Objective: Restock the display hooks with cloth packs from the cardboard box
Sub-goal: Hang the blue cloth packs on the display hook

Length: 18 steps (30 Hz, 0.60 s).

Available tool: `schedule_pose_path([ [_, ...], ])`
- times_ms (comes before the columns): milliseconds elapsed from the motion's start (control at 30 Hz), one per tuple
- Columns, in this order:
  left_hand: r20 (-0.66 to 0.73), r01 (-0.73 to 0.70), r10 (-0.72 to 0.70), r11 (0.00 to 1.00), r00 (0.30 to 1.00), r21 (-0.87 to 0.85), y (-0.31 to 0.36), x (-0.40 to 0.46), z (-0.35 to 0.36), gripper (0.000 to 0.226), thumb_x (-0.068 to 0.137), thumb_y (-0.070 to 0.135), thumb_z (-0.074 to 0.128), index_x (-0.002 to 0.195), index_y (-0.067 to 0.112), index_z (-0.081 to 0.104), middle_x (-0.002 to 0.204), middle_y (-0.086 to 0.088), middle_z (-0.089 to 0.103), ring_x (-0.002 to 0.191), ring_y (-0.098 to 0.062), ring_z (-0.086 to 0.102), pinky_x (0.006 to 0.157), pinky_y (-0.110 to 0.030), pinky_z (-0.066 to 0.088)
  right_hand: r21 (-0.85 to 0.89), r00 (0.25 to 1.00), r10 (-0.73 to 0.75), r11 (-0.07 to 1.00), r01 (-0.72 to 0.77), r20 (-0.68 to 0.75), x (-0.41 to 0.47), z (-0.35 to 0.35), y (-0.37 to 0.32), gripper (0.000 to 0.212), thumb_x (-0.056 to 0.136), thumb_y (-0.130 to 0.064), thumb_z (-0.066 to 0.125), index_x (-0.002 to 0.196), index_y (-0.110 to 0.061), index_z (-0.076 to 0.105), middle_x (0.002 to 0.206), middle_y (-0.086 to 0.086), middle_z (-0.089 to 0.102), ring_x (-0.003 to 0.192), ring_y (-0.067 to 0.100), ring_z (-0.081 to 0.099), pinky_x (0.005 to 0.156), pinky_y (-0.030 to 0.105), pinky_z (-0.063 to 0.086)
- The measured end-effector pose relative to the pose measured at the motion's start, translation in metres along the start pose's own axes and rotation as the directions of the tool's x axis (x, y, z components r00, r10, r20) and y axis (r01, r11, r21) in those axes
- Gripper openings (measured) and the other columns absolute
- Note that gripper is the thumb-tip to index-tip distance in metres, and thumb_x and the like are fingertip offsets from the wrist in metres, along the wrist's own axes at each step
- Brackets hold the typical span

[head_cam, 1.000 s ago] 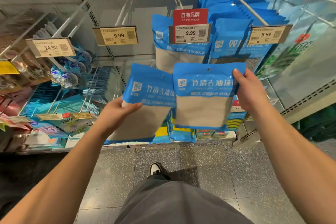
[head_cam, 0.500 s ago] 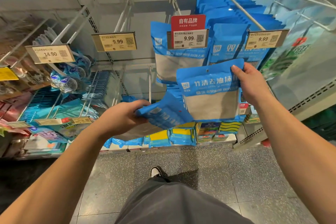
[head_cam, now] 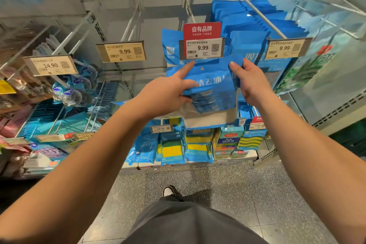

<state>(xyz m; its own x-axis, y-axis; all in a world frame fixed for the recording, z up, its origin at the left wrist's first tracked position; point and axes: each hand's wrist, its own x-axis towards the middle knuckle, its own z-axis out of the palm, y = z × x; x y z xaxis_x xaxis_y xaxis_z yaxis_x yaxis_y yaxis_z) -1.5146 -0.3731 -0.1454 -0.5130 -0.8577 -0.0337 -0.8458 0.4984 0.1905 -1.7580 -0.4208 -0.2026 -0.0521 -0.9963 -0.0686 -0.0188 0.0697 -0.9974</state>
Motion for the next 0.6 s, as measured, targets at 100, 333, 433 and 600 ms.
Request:
schedule_pose_path([
  [100, -0.026, -0.021, 0.022, 0.999, 0.999, 0.042, -0.001, 0.003, -0.002, 0.039, 0.098, 0.034, 0.063, 0.136, 0.033, 0.055, 0.169, 0.011, -0.003, 0.103, -0.040, 0.066, 0.076, -0.041, 0.049, -0.005, 1.000, 0.021, 1.000, -0.021, -0.010, 0.001, 0.002, -0.007, 0.014, 0.101, -0.022, 0.053, 0.089, -0.022, 0.060, 0.077, -0.013, 0.071, 0.074, 0.007, 0.067, 0.071, 0.030, 0.052],
  [333, -0.235, -0.103, 0.096, 0.994, 0.967, -0.018, -0.008, -0.005, -0.013, 0.038, 0.091, 0.027, 0.071, 0.128, 0.030, 0.065, 0.169, 0.006, 0.008, 0.095, -0.043, 0.069, 0.076, -0.047, 0.053, 0.149, 0.997, -0.022, 0.989, 0.010, 0.079, 0.010, 0.003, -0.010, 0.080, 0.053, -0.067, 0.083, 0.105, -0.012, 0.055, 0.104, 0.009, 0.046, 0.097, 0.024, 0.037, 0.079, 0.043, 0.030],
  [433, -0.219, -0.117, 0.115, 0.993, 0.969, 0.003, -0.013, 0.000, -0.020, 0.037, 0.092, 0.026, 0.071, 0.128, 0.030, 0.065, 0.168, 0.007, 0.009, 0.091, -0.042, 0.069, 0.075, -0.044, 0.051, 0.145, 0.997, -0.018, 0.989, 0.006, 0.081, 0.022, 0.003, -0.009, 0.092, 0.053, -0.067, 0.084, 0.114, -0.006, 0.054, 0.102, 0.011, 0.048, 0.095, 0.025, 0.040, 0.079, 0.043, 0.033],
  [600, -0.202, -0.163, 0.161, 0.987, 0.966, 0.011, -0.016, 0.001, -0.024, 0.035, 0.090, 0.024, 0.072, 0.124, 0.028, 0.067, 0.168, 0.006, 0.013, 0.091, -0.040, 0.070, 0.075, -0.046, 0.053, 0.111, 0.998, 0.053, 0.992, -0.056, 0.031, 0.013, 0.015, -0.031, 0.058, 0.088, -0.046, 0.069, 0.131, -0.017, 0.043, 0.113, 0.007, 0.057, 0.085, -0.002, 0.062, 0.081, 0.017, 0.049],
])
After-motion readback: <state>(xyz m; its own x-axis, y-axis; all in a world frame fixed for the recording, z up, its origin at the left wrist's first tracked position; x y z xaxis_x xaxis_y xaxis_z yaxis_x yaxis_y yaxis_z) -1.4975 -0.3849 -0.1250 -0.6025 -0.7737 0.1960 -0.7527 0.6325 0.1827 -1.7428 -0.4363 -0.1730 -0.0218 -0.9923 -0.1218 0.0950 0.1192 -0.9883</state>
